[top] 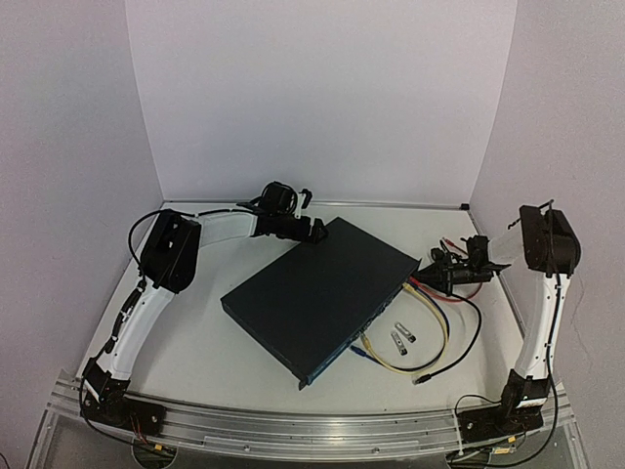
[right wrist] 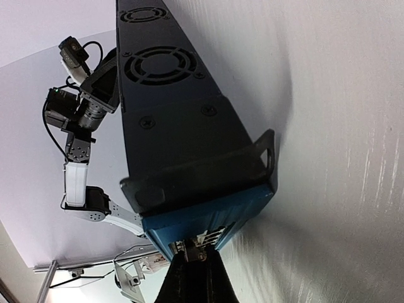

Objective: Pull the plug from the switch port

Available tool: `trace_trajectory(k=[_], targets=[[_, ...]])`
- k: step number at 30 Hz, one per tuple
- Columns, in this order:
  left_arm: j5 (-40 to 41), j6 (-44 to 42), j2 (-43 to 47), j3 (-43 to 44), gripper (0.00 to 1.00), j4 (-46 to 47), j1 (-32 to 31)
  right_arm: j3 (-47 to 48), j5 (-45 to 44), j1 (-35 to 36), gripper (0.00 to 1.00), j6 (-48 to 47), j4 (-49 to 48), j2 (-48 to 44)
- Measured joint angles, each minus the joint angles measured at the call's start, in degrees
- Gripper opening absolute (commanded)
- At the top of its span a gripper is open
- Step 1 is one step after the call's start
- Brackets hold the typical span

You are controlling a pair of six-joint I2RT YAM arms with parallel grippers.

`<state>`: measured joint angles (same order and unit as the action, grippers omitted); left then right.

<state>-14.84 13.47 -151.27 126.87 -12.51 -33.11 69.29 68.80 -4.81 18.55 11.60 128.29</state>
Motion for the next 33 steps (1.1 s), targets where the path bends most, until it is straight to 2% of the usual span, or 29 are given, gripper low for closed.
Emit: trace_trajectory(k=[16,21,26,29,33], targets=[[-0.40,-0.02,-0.34,0.63,1.00,-0.42,-0.06,-2.46,0.86,-0.66,0.00,2.59,-3.77,-0.89],[-1.44,-0.06,-0.43,0.63,1.00,-0.42,-0.12,-9.72,0.64,-0.81,0.00,6.04,-12.05,-4.36],[-1.64,-0.01,-0.43,0.63,1.00,-0.40,-0.10,-11.41,0.32,-1.16,0.00,11.05,-15.68,-4.77],[-1.27,0.06,-0.43,0.63,1.00,-0.44,-0.08,-13.31,0.15,-1.16,0.00,14.92,-21.58,-4.97],[2.96,-0.13,0.91,-0.33,1.00,-1.02,-0.48,-14.26,-0.11,-1.14,0.00,18.65,-25.59,-5.05]])
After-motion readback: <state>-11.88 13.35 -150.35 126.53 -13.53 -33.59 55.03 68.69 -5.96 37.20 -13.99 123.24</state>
